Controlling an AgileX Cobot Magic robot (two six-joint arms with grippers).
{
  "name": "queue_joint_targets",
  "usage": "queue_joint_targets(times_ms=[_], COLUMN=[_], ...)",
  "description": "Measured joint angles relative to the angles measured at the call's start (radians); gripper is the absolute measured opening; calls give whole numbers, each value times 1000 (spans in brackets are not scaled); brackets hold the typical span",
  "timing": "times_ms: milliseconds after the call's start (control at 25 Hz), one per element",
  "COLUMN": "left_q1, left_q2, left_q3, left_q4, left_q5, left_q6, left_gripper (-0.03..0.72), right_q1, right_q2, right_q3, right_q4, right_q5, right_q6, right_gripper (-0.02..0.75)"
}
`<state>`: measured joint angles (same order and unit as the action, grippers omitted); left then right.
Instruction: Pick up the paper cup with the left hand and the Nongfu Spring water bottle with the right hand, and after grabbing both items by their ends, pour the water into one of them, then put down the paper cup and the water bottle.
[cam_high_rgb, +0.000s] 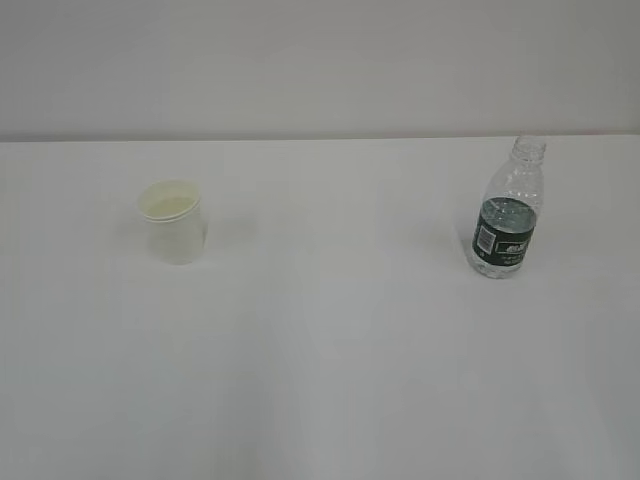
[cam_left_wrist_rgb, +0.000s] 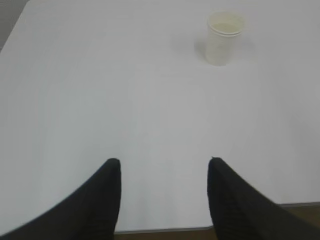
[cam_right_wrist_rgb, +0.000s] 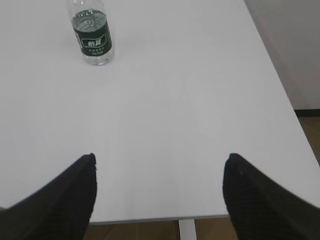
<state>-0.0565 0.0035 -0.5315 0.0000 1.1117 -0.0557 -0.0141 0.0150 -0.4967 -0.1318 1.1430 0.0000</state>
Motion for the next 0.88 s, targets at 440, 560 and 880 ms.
queue_joint_targets(times_ms=[440, 560, 880], left_q1=[12, 12, 12], left_q2=[0, 0, 0], left_q3=[0, 0, 0], left_q4=[0, 0, 0], left_q5=[0, 0, 0], left_q6=[0, 0, 0], left_gripper=[377, 374, 338], right_q1=[0, 0, 0], right_q2=[-24, -24, -24], right_q3=[0, 0, 0], right_q4=[0, 0, 0], right_q5=[0, 0, 0], right_q6=[0, 0, 0], right_gripper=[588, 588, 588])
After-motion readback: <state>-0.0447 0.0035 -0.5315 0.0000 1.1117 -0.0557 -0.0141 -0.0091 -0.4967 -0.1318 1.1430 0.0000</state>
